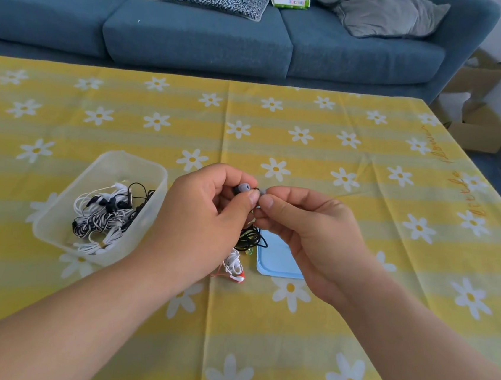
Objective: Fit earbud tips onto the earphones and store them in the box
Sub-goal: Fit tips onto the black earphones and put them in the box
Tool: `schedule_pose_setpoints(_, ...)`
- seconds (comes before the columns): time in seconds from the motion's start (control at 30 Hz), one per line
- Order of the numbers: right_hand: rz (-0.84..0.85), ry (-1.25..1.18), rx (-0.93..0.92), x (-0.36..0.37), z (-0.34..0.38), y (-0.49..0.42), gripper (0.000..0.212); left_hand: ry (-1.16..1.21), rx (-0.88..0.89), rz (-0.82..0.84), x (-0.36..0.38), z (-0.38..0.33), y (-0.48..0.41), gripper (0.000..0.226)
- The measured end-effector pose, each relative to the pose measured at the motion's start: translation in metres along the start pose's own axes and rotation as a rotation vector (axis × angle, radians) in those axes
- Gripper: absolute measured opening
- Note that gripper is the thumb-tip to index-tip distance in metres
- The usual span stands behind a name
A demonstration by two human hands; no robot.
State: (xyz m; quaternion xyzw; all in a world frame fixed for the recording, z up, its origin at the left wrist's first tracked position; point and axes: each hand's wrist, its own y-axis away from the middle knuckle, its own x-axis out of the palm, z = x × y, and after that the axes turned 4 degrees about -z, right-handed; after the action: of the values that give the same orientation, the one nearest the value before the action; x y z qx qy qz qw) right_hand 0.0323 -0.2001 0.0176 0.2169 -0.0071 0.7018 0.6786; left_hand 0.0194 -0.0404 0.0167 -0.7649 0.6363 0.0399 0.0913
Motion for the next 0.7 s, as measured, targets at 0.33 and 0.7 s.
schedule_pose_setpoints(0.33, -0.084, 0.167, -0.110, 0.0009, 0.0032, 0.0057, 0.007, -0.014, 0.029, -0.018, 0.0003, 0.0015, 0.0023, 0.020)
schedule_pose_setpoints(0.7, -0.086, 0.096, -0.068, 0.0008, 0.0042, 0.0047, 0.012, -0.041, 0.071, 0.029, -0.0034, 0.0007, 0.0033, 0.019)
